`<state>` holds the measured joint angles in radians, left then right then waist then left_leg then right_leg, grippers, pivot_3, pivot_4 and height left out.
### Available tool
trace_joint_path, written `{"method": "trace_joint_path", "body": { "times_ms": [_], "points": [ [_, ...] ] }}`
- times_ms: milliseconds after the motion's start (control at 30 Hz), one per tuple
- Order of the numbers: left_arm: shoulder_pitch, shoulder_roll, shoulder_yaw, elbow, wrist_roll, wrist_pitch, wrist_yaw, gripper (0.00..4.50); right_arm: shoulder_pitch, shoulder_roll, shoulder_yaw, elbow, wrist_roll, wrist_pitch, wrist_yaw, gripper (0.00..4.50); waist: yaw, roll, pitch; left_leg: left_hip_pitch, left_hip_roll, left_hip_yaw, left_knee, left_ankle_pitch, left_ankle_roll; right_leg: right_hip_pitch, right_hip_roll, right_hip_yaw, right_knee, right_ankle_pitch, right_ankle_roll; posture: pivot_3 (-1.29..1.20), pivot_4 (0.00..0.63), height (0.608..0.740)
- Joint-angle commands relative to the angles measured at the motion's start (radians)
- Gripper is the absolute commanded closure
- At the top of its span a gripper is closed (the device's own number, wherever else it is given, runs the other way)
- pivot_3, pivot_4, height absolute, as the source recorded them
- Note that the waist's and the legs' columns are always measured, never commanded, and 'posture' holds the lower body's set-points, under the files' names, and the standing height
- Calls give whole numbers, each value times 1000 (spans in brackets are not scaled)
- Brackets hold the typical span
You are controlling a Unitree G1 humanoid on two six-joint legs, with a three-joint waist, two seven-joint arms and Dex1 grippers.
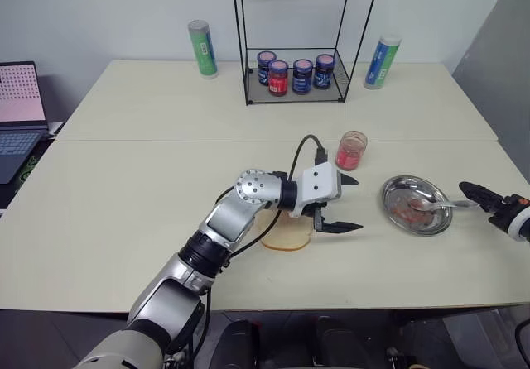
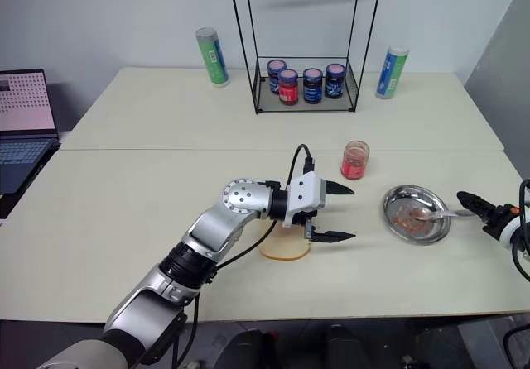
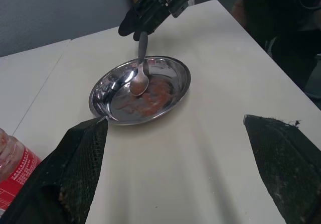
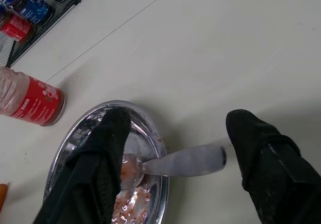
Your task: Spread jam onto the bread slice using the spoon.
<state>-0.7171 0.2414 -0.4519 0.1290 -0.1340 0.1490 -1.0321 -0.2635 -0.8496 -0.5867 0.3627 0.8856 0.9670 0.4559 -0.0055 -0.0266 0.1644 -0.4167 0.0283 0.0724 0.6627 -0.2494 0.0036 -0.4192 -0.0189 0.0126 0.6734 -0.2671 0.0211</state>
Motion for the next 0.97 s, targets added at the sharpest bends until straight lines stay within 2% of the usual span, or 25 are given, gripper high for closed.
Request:
{"method": "trace_joint_path", "body": {
  "times_ms": [33, 200, 333, 433, 533, 667, 800, 967],
  "points": [
    [-4, -4, 26, -30, -1, -2, 7, 0, -16, -9, -39, -15, -3, 2, 19, 46, 0, 0, 0, 0, 0, 0, 0, 0, 0, 0, 0, 0, 0, 0, 0, 0, 150, 740],
    [-8, -5, 30, -23, 2, -4, 7, 0, -5, -24, -40, -15, -30, -19, 23, 46, 0, 0, 0, 0, 0, 0, 0, 0, 0, 0, 0, 0, 0, 1, -1, 0, 150, 740],
    [-5, 17, 60, -34, -8, 15, 14, 0, 12, -73, 7, -36, -210, -188, -37, 46, 1, 1, 0, 0, 0, 0, 0, 0, 0, 0, 0, 0, 0, 1, -1, 0, 150, 740],
    [-4, 70, 162, -74, -78, 112, 22, 0, 10, -110, 59, -160, -270, -236, 5, 46, -8, 2, 0, 0, 0, 1, 0, 0, 0, -1, 0, 1, 1, -1, 1, 0, 150, 740],
    [8, 172, 258, -125, -136, 211, 3, 0, 8, -141, 128, -327, -276, -236, 85, 46, -29, 2, 0, 1, 1, 0, 0, 0, 0, -1, 1, 1, 4, -2, 3, 0, 150, 740],
    [65, 357, 355, -204, -202, 348, -51, 0, -11, -164, 196, -540, -166, -134, 215, 46, -35, 2, 0, 3, 2, -9, 0, 0, -1, -1, 2, 2, 5, -2, 3, 0, 150, 740],
    [147, 538, 457, -263, -251, 439, -101, 0, 77, -226, 261, -759, -62, -69, 403, 46, -23, 1, 1, 2, 2, -12, 0, 0, -1, -1, 2, -2, 5, -2, 2, 0, 150, 740],
    [226, 660, 540, -313, -306, 491, -129, 0, 114, -239, 305, -790, -88, -78, 448, 46, -5, -3, 3, 0, -2, -13, 2, 0, -1, 1, -3, -5, 3, -2, 2, 0, 150, 740]
  ]
}}
